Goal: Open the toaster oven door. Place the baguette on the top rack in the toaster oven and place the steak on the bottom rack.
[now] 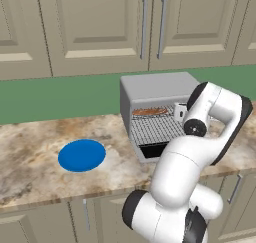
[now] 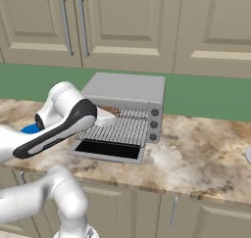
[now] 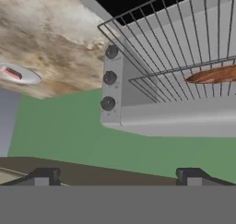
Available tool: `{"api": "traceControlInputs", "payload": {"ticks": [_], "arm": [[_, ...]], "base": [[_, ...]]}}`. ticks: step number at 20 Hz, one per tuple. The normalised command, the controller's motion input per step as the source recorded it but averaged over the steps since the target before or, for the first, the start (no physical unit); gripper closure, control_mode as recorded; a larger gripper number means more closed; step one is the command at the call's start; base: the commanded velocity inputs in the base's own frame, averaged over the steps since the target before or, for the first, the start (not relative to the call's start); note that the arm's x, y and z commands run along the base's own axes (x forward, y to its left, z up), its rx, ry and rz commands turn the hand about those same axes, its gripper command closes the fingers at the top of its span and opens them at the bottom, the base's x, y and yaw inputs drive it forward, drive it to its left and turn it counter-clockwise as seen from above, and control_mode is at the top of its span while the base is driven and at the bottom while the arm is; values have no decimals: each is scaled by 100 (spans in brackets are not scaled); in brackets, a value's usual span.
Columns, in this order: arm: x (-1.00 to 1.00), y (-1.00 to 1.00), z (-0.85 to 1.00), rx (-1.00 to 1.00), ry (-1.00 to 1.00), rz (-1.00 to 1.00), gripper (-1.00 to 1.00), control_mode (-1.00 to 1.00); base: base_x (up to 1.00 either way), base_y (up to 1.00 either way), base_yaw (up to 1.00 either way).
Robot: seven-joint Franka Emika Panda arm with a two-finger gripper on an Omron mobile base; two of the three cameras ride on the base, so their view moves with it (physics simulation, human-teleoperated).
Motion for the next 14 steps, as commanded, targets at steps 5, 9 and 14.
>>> {"api": "traceControlInputs", "payload": {"ticks": [5,9,14], "arm": [[0,0,0,0,0,0,-100,100],[0,0,0,0,0,0,-100,100],[0,0,0,0,0,0,-100,100]], "base": [[-11,-5,0],[-21,-55,-6],[-2,-74,-1]]}}
